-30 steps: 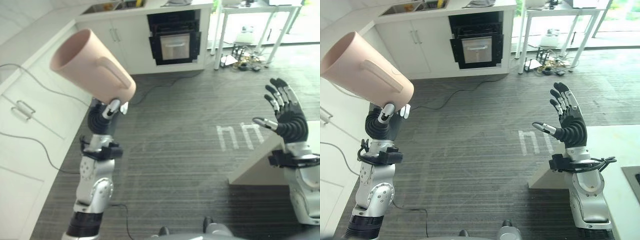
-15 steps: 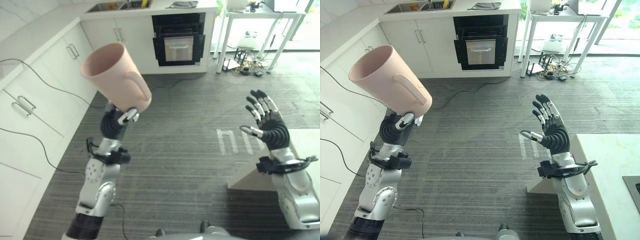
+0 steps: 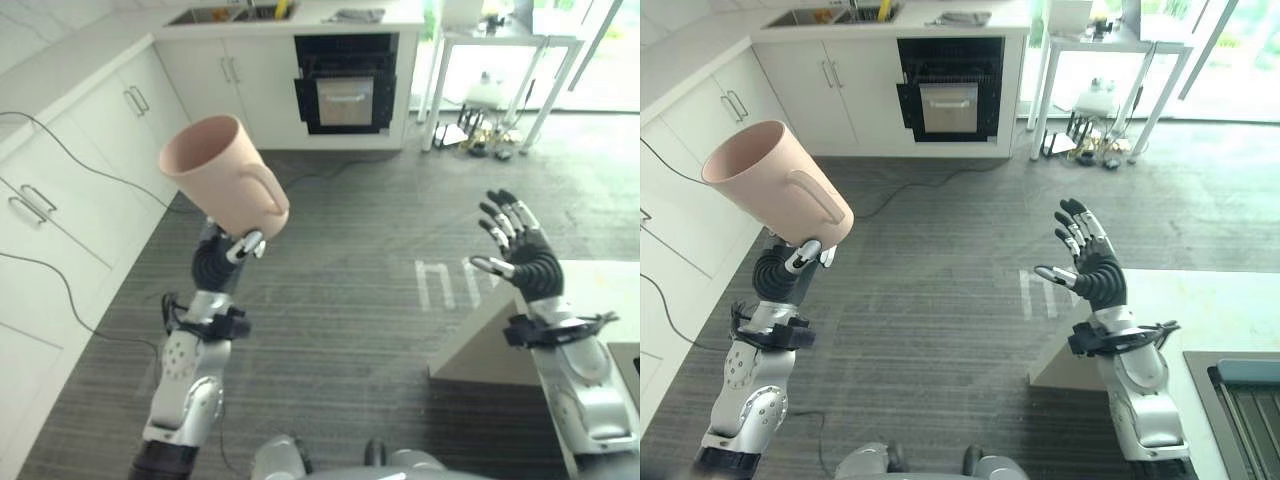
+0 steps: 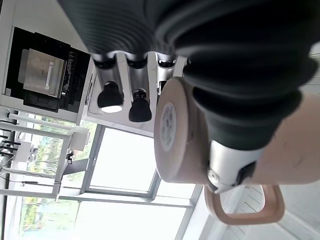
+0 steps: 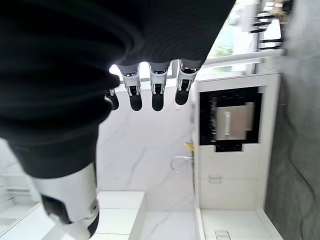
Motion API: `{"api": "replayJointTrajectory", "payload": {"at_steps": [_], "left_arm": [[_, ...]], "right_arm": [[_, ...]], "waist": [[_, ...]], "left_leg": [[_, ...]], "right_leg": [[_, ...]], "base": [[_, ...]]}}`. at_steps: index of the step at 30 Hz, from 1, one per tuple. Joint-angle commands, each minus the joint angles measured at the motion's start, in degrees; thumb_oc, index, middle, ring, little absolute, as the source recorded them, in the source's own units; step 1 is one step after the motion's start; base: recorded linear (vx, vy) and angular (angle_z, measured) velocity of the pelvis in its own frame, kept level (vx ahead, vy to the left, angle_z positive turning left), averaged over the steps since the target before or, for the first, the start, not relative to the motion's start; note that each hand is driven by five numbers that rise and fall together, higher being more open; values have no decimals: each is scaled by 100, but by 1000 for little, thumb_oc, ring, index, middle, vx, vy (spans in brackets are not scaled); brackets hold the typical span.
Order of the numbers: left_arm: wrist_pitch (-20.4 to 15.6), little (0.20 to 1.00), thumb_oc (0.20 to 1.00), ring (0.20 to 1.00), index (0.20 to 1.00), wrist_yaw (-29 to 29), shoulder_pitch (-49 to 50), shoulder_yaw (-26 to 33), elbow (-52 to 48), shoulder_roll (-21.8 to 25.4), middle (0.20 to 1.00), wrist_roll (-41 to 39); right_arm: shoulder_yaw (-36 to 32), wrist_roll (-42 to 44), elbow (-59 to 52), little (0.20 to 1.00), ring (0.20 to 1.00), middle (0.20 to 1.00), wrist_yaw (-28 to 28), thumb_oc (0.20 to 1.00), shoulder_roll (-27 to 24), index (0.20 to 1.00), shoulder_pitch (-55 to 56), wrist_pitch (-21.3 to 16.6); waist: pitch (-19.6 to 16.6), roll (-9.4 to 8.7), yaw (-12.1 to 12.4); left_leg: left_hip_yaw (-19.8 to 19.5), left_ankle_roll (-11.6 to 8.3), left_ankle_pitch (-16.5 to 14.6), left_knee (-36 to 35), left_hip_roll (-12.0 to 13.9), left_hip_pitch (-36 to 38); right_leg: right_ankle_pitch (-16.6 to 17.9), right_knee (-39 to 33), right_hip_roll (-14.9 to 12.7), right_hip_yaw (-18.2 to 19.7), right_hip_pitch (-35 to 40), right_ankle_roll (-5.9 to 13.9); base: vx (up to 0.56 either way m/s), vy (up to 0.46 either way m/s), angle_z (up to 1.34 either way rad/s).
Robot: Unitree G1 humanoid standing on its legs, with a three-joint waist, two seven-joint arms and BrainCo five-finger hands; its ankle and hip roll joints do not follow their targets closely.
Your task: Place the dishes in the dishwasher.
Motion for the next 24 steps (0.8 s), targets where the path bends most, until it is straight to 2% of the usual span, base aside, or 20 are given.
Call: {"api": "replayJointTrajectory", "payload": {"at_steps": [1, 2, 5, 6, 9, 10, 11, 16, 17, 19, 20, 21, 22, 23, 24], "left_arm": [[-513, 200, 200, 200, 200, -25, -13, 310, -600, 191, 200, 65], [-503, 200, 200, 200, 200, -10, 39, 360, -648, 177, 200, 84], [-490, 200, 200, 200, 200, 42, 151, 456, -732, 199, 200, 35], [-461, 200, 200, 200, 200, 7, 115, 466, -691, 223, 200, -16], [-400, 200, 200, 200, 200, -23, -28, 389, -684, 201, 200, 58], [-379, 200, 200, 200, 200, -20, -80, 360, -683, 195, 200, 101], [-314, 200, 200, 200, 200, -12, -148, 327, -683, 178, 200, 166], [-123, 200, 200, 200, 200, -88, -290, 292, -665, 110, 200, 264], [12, 200, 200, 200, 200, -209, -298, 270, -659, 103, 200, 257], [65, 200, 200, 200, 200, -237, -305, 212, -672, 105, 200, 284], [75, 200, 200, 200, 200, -251, -292, 187, -691, 129, 200, 324], [75, 200, 200, 200, 200, -245, -275, 191, -701, 121, 200, 358], [72, 200, 200, 200, 200, -212, -264, 200, -709, 107, 200, 392], [84, 200, 200, 200, 200, -127, -285, 217, -716, 130, 200, 377], [85, 200, 200, 200, 200, -136, -312, 275, -669, 213, 200, 249]], "right_arm": [[-187, 339, -524, 1000, 1000, 1000, 111, 1000, -145, 1000, -2, -379], [-163, 309, -478, 1000, 1000, 1000, 137, 1000, -151, 1000, -40, -384], [-183, 319, -618, 1000, 1000, 1000, 271, 1000, -179, 1000, 39, -342], [-223, 261, -668, 1000, 1000, 1000, 249, 1000, -226, 1000, 77, -326], [-210, 239, -634, 1000, 1000, 1000, 169, 1000, -205, 1000, -26, -335], [-183, 194, -635, 1000, 1000, 1000, 121, 1000, -187, 1000, -55, -348], [-151, 119, -652, 1000, 1000, 1000, 49, 1000, -134, 1000, -89, -325], [-159, 11, -765, 1000, 1000, 1000, -15, 1000, 9, 1000, -17, -277], [-256, 32, -752, 1000, 1000, 1000, -42, 1000, 49, 1000, 147, -328], [-264, 16, -771, 1000, 1000, 1000, -54, 1000, 93, 1000, 237, -373], [-246, 12, -797, 1000, 1000, 1000, -29, 1000, 121, 1000, 314, -410], [-208, -1, -803, 1000, 1000, 1000, -25, 1000, 127, 1000, 320, -409], [-149, -28, -794, 1000, 1000, 1000, -24, 1000, 133, 1000, 287, -391], [-47, -114, -746, 1000, 1000, 1000, -58, 1000, 124, 1000, 201, -362], [-68, -14, -724, 1000, 1000, 1000, -56, 1000, 36, 1000, 131, -304]], "waist": [[-20, -4, 227], [-41, -7, 248], [-106, 14, 220], [-179, -32, 239], [-261, -125, 268], [-294, -131, 297], [-331, -191, 292], [-410, -156, 266], [-450, -142, 245], [-441, -90, 244], [-402, 2, 248], [-385, 17, 252], [-360, 36, 241], [-314, 35, 226], [-257, -38, 188]], "left_leg": [[-580, 54, 1177, 157, -102, -114], [-573, 97, 1048, 171, -122, -59], [-308, 129, 1031, 230, -32, 90], [-141, 279, 808, 348, -76, 151], [-137, 502, 542, 315, -288, 334], [-137, 559, 497, 297, -313, 366], [-171, 671, 383, 242, -471, 495], [-420, 812, 152, 158, -659, 776], [-558, 916, 30, 144, -763, 918], [-674, 995, -46, 162, -792, 993], [-790, 1049, -130, 195, -757, 1095], [-823, 1062, -167, 208, -759, 1134], [-839, 1063, -198, 203, -748, 1190], [-843, 1033, -200, 184, -760, 1257], [-854, 950, -179, 187, -809, 1312]], "right_leg": [[62, -42, 129, 376, 728, 277], [36, -15, 104, 410, 719, 277], [-82, 130, -21, 372, 773, 340], [-233, 303, -227, 273, 851, 449], [-408, 502, -464, 191, 971, 617], [-350, 586, -494, 178, 935, 655], [-285, 984, -634, 80, 823, 785], [199, 2307, -748, -7, 147, 887], [440, 3116, -699, -11, -26, 892], [656, 3849, -697, -26, -209, 884], [801, 4605, -777, -87, -455, 854], [810, 4823, -843, -94, -637, 845], [814, 4936, -889, -95, -851, 831], [642, 4631, -871, -137, -1076, 771], [453, 3725, -724, -278, -1021, 765]], "base": [[392, 249, -15], [386, 282, -48], [317, 279, -83], [411, 379, -39], [311, 286, -19], [313, 285, -6], [268, 266, 13], [269, 259, 33], [340, 305, 58], [268, 269, 57], [195, 213, 38], [182, 183, 14], [156, 76, 4], [267, -35, -48], [308, -109, -60]]}}
